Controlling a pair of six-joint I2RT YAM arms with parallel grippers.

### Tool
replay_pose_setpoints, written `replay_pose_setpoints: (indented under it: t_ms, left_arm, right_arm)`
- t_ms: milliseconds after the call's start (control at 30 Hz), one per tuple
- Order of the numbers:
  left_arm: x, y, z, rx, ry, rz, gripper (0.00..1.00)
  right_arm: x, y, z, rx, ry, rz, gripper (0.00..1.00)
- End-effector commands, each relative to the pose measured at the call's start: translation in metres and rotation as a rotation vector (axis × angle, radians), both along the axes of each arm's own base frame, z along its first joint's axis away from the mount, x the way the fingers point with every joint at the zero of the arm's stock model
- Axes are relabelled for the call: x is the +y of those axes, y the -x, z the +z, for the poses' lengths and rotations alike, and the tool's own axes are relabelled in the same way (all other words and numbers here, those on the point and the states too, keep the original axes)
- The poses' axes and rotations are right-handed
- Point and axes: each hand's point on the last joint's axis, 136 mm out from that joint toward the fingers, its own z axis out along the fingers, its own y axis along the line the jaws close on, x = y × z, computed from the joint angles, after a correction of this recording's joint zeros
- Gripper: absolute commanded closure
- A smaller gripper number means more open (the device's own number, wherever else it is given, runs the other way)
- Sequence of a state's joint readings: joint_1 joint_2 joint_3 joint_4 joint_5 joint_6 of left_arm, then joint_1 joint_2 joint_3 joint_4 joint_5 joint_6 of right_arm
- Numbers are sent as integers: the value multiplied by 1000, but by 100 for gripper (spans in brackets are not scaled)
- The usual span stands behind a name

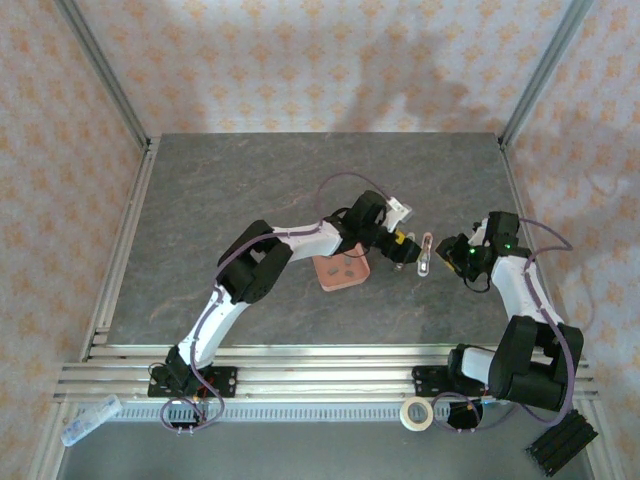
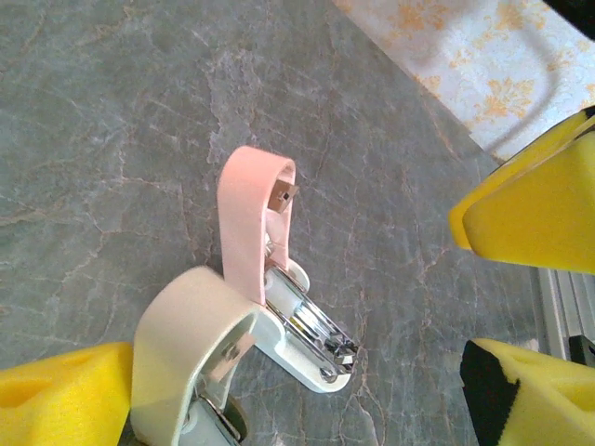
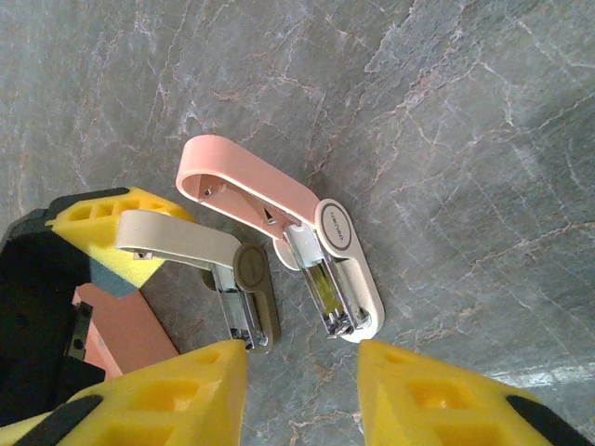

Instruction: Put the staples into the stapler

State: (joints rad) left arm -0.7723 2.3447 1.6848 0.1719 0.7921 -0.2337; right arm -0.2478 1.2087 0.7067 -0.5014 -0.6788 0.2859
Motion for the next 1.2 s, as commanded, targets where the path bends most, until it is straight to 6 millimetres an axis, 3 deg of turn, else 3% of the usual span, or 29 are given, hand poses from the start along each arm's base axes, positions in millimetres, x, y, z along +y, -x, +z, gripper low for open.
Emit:
replay_pose_setpoints:
  t_ms: [0,467,1167]
  left_arm:
    - [-4,-11,35,-107,42,29,10]
    - [-21,-13,41,-123,100,-38,11]
    - [-18,-8,14,-115,-34,-82,11]
  right_arm:
    - [2,7,0,8,-6,12,64]
    - [3,9,-2,18,-11,14,64]
    - [3,9,-2,14,-6,19,64]
